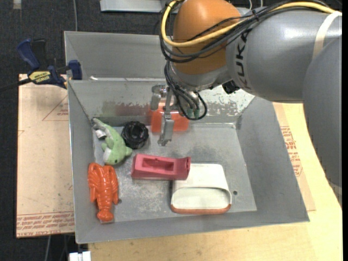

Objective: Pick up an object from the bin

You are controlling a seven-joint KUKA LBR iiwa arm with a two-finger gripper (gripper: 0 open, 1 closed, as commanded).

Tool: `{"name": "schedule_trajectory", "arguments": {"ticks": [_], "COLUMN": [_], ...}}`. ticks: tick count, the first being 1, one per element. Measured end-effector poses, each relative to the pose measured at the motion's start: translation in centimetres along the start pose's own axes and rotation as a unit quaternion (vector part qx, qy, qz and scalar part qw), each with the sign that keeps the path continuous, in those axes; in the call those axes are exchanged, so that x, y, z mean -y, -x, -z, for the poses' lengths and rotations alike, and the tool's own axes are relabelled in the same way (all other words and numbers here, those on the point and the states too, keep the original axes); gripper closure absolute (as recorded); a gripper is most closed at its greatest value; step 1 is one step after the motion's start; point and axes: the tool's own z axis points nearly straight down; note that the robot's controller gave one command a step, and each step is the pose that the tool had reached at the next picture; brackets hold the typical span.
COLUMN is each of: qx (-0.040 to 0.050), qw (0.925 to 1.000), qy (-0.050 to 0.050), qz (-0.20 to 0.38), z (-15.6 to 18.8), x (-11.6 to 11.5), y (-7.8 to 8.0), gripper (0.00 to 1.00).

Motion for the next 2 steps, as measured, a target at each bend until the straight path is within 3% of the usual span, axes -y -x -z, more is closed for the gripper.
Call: {"name": "schedule_trajectory", "arguments": {"ticks": [1,2], "qx": [0.0035,0.0010], "qw": [1.0000,0.9995], "qy": [0.000,0.003], "qz": [-0.002,0.032], "z": [0.5,-11.0], "x": [0.1,4.9], "y": [0.1,-5.4], "gripper": [0.00,0.00]}}
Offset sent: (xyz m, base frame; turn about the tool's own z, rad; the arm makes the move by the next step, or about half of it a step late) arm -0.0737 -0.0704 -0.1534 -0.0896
